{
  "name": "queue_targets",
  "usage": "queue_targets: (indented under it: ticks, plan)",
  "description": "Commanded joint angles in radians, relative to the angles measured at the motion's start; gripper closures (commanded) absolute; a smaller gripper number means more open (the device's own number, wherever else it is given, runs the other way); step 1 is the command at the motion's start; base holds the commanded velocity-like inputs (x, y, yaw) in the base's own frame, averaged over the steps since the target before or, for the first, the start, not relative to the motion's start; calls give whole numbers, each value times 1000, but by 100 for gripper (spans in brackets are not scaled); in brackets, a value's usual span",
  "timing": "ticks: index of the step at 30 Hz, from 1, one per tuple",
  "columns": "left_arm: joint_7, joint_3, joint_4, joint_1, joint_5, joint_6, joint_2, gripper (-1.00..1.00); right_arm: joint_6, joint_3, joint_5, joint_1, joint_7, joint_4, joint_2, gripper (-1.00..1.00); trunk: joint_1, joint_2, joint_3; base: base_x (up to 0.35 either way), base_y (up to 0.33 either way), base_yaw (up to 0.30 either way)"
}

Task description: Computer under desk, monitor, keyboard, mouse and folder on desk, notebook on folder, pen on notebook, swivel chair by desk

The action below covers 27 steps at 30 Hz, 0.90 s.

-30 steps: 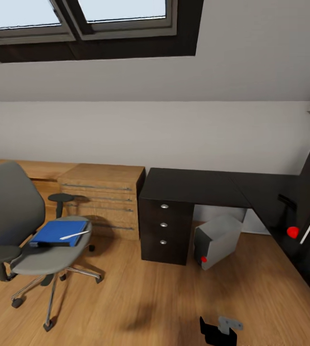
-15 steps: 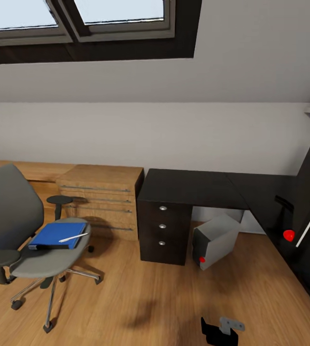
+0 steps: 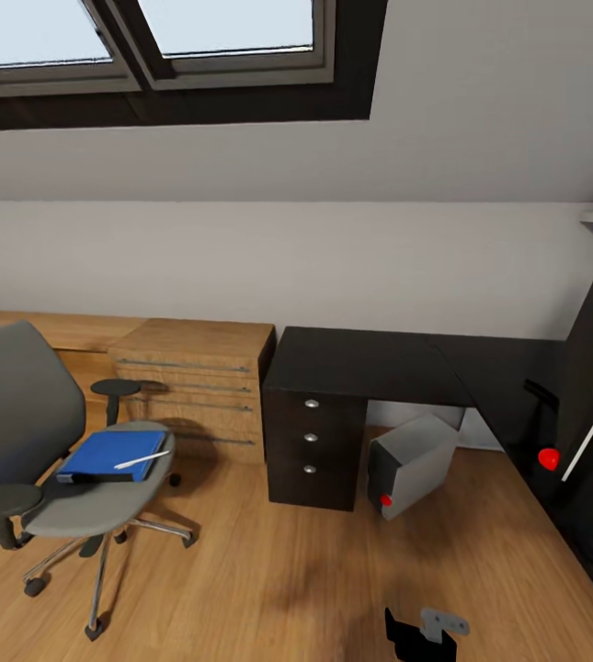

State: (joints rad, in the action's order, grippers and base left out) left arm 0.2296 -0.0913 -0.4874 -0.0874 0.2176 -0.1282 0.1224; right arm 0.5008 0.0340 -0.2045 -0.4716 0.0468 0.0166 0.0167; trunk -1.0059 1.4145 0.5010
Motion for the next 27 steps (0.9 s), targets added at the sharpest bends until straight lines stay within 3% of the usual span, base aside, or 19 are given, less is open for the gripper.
queue_targets:
  ticks: [1, 4, 6, 8, 10, 14, 16, 17, 22, 24, 25, 27]
  plan:
    - [9, -8, -31, -4, 5, 50, 4, -100, 4, 3, -6, -1, 5, 2, 0, -100, 4, -7, -2, 0, 0, 0]
    - [10, -8, -89, -29, -13, 247, 12, -100, 4, 3, -6, -1, 5, 1, -3, -100, 16, -28, -12, 0, 0, 0]
    - [10, -8, -103, -43, -29, 323, 13, -100, 4, 3, -6, -1, 5, 0, -6, -100, 23, -42, -18, 0, 0, 0]
    - [7, -8, -95, -53, -43, 355, 10, -100, 4, 3, -6, -1, 5, -1, -8, -100, 31, -56, -24, 0, 0, 0]
    - [6, -7, -74, -56, -48, 343, 8, -100, 4, 2, -6, -1, 5, -1, -9, -100, 39, -70, -30, 0, 0, 0]
    - [3, -6, -10, -61, -51, 228, -26, -100, 2, 1, -6, -1, 5, -2, -10, -100, 54, -98, -43, 0, 0, 0]
    - [2, -6, -4, -68, -50, 195, -29, -100, 2, 1, -6, -1, 5, -2, -10, -100, 62, -112, -49, 0, 0, 0]
    - [2, -4, 3, -81, -49, 159, -27, -100, 3, 1, -6, -1, 5, -4, -10, -100, 65, -119, -52, 0, 0, 0]
    - [2, -5, 1, -88, -45, 142, 2, -100, 4, -1, -3, -1, 11, -8, -9, -100, 85, -154, -68, 0, 0, 0]
    - [2, -4, -25, -90, -34, 140, 9, -100, 11, -23, 18, -1, 11, -26, -9, -100, 92, -168, -74, 0, 0, 0]
    - [12, -5, -263, -90, -30, 147, 24, -100, -111, -53, 42, -1, 5, -295, -8, -100, 96, -175, -77, 0, 0, 0]
    - [12, -5, -317, -91, -30, 149, 25, -100, -193, -53, 41, -1, 4, -393, -9, -100, 104, -189, -84, 0, 0, 0]
